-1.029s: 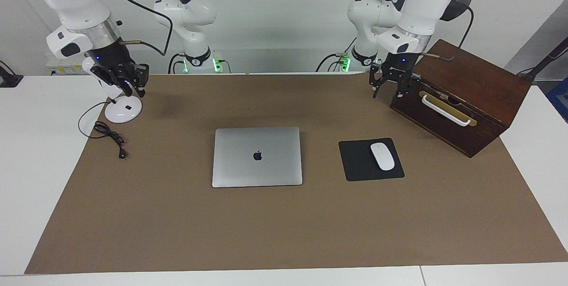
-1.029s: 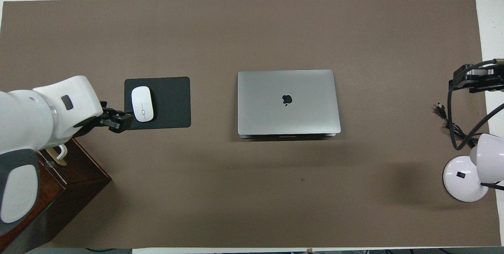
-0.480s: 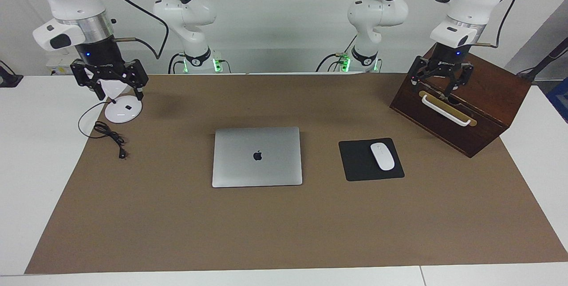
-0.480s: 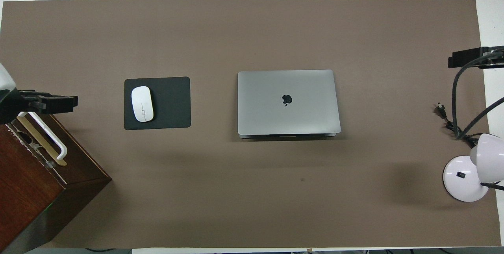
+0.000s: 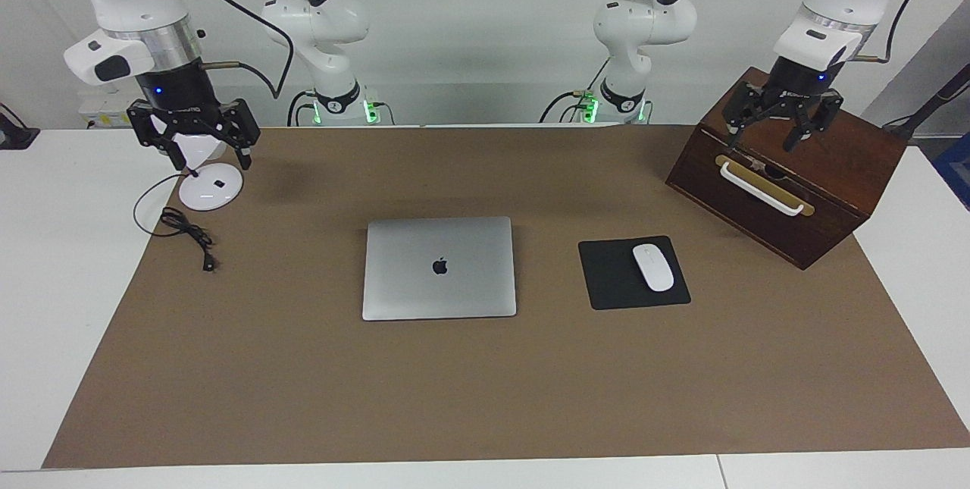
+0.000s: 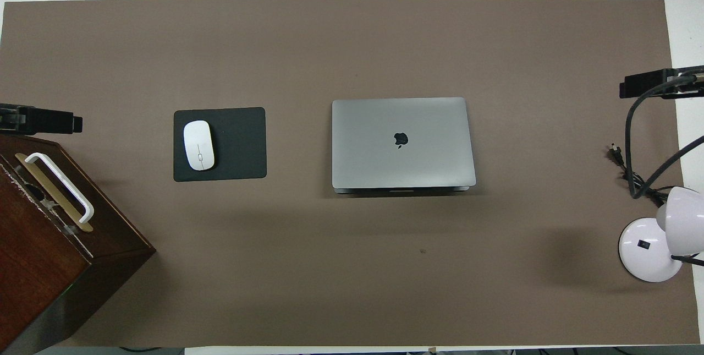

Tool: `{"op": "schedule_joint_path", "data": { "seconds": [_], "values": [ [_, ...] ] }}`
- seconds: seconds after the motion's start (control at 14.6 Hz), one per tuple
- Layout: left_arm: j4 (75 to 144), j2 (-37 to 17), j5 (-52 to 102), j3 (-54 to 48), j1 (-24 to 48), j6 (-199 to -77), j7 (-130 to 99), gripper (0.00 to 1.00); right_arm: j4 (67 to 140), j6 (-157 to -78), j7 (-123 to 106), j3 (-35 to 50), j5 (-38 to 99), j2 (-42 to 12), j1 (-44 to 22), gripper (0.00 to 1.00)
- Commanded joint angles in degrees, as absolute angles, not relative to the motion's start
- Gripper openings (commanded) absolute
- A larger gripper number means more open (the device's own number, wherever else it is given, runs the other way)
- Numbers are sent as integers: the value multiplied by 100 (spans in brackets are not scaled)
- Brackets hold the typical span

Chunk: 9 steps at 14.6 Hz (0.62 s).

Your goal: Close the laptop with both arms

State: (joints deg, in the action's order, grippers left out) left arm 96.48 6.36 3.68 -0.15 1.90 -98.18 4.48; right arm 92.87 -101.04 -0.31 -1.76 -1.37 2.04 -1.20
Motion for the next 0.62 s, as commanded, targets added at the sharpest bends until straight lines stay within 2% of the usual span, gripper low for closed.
{"op": "schedule_joint_path", "data": {
  "seconds": [0.0, 0.55],
  "values": [
    [9027, 299, 360, -62, 123, -9274, 79, 100, 9360, -10002, -149, -184, -149, 316, -79, 100],
    [8938, 281, 141, -44, 141, -8631, -88, 100, 9290, -9413, -141, -176, -149, 369, -61, 100]
  ]
}}
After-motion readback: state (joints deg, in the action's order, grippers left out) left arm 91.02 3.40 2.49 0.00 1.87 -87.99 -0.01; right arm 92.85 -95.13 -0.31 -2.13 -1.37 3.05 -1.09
